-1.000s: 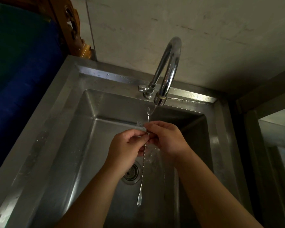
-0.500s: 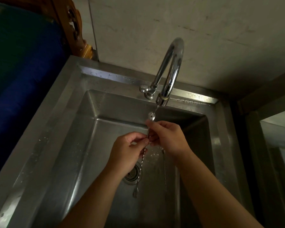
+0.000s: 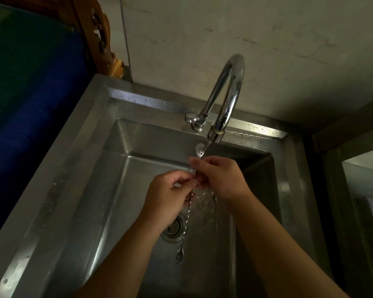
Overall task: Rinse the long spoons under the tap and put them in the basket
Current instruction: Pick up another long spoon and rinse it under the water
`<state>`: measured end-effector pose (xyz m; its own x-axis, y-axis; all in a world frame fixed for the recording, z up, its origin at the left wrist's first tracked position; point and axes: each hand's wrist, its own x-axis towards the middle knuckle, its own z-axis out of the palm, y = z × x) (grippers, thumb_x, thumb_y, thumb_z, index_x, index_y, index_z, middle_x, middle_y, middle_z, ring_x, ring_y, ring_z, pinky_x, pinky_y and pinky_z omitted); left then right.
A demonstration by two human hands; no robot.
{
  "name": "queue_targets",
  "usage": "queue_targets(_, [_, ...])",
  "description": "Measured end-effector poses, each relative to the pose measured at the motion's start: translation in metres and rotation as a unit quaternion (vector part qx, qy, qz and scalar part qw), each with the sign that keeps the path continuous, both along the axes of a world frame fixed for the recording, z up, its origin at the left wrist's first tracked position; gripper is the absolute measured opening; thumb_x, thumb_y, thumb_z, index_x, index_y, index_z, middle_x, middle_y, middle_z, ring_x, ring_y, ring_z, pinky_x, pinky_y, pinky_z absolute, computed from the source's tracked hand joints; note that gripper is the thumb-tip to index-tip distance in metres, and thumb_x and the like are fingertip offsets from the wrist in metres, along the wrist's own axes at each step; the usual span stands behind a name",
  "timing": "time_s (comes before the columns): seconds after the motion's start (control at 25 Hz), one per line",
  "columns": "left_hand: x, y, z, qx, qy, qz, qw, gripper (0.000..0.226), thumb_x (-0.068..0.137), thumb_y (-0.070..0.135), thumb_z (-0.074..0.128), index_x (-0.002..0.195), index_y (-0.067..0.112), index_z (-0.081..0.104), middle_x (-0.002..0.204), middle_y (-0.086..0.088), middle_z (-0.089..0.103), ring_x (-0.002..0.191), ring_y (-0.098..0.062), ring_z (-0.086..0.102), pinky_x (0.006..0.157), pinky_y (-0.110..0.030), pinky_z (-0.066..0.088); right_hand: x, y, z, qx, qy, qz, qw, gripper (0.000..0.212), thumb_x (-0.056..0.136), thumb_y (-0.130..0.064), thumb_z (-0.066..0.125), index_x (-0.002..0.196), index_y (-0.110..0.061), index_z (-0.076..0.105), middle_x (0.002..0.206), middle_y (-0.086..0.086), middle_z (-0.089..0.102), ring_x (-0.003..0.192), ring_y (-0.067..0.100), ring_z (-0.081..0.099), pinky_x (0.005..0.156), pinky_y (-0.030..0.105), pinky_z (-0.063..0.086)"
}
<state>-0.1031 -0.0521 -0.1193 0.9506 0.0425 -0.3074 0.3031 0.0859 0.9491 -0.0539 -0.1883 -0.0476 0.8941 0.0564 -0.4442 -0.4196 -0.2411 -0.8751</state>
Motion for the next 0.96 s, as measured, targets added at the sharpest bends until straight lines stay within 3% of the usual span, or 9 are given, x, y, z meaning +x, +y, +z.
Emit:
queue_targets(0.08, [0.0,0.0,0.004,-0.015,0.017,-0.003,1.0,0.005,0.079,0.037,0.079,0.083,0.035,0.081,0.081,0.009,0.078,0.069,-0.014,0.078,0.058,-0.026,0.059,-0.005,-0.004,-0.004,0.014,-0.006,0.001,1.0,0.024,0.088,-0.026,0.078,0.083,-0.003,0.075,0.062,0.003,0.069,0.056,0.015,0.066,0.057,0.023,0.056])
queue_targets(0.2, [-0.001,-0.002,0.011,-0.052,0.039,0.002,0.998,0.025,0.063,0.046,0.085,0.08,0.03,0.08,0.074,0.01,0.075,0.065,-0.011,0.076,0.057,-0.028,0.06,-0.014,-0.009,-0.008,0.056,-0.013,-0.002,0.998,0.011,0.092,-0.02,0.074,0.085,-0.013,0.079,0.073,0.005,0.073,0.064,0.015,0.068,0.061,0.026,0.058])
queue_targets(0.36, [0.001,-0.003,0.013,-0.07,0.034,0.006,0.997,0.012,0.076,0.034,0.086,0.083,0.027,0.08,0.076,0.006,0.076,0.068,-0.013,0.077,0.058,-0.03,0.062,-0.029,-0.015,-0.013,0.083,-0.005,-0.027,0.996,0.015,0.097,-0.018,0.066,0.096,-0.007,0.076,0.082,0.007,0.073,0.07,0.014,0.066,0.06,0.024,0.055])
queue_targets(0.52, [0.003,-0.003,0.016,-0.068,0.031,0.001,0.997,0.016,0.073,0.04,0.083,0.085,0.03,0.079,0.08,0.005,0.078,0.076,-0.012,0.078,0.063,-0.035,0.064,-0.051,-0.023,-0.016,0.103,0.035,-0.032,0.994,0.014,0.099,-0.009,0.059,0.104,0.001,0.067,0.088,0.01,0.071,0.074,0.02,0.067,0.062,0.027,0.057])
queue_targets(0.68, [0.0,-0.004,0.015,-0.045,0.046,-0.023,0.998,0.021,0.069,0.045,0.082,0.085,0.031,0.077,0.078,0.007,0.077,0.074,-0.007,0.076,0.064,-0.04,0.065,-0.067,-0.028,-0.013,0.062,-0.009,0.0,0.998,0.011,0.089,-0.004,0.074,0.099,0.002,0.073,0.091,0.011,0.08,0.078,0.023,0.074,0.065,0.028,0.059])
queue_targets(0.8, [-0.002,-0.007,0.017,-0.029,0.052,-0.053,0.997,0.015,0.07,0.042,0.082,0.08,0.032,0.076,0.074,0.007,0.076,0.07,-0.009,0.076,0.063,-0.036,0.064,-0.071,-0.029,-0.015,0.018,-0.023,-0.018,0.999,0.011,0.086,-0.004,0.078,0.095,0.001,0.075,0.088,0.019,0.079,0.083,0.033,0.077,0.07,0.037,0.062])
queue_targets(0.92, [0.009,-0.006,0.027,0.033,0.05,-0.072,0.996,0.015,0.071,0.042,0.081,0.081,0.033,0.074,0.077,0.005,0.078,0.075,-0.016,0.075,0.068,-0.037,0.063,-0.071,-0.035,-0.022,-0.042,-0.032,-0.018,0.998,0.006,0.085,-0.004,0.078,0.091,-0.003,0.077,0.081,0.016,0.078,0.066,0.017,0.073,0.064,0.025,0.059])
queue_targets(0.96, [0.018,-0.001,0.031,0.078,0.036,-0.078,0.993,0.017,0.073,0.043,0.081,0.084,0.033,0.073,0.082,0.005,0.078,0.079,-0.015,0.075,0.072,-0.037,0.06,-0.07,-0.038,-0.026,-0.057,-0.027,-0.025,0.998,0.006,0.085,-0.004,0.078,0.091,-0.004,0.077,0.08,0.016,0.078,0.064,0.016,0.071,0.065,0.027,0.06])
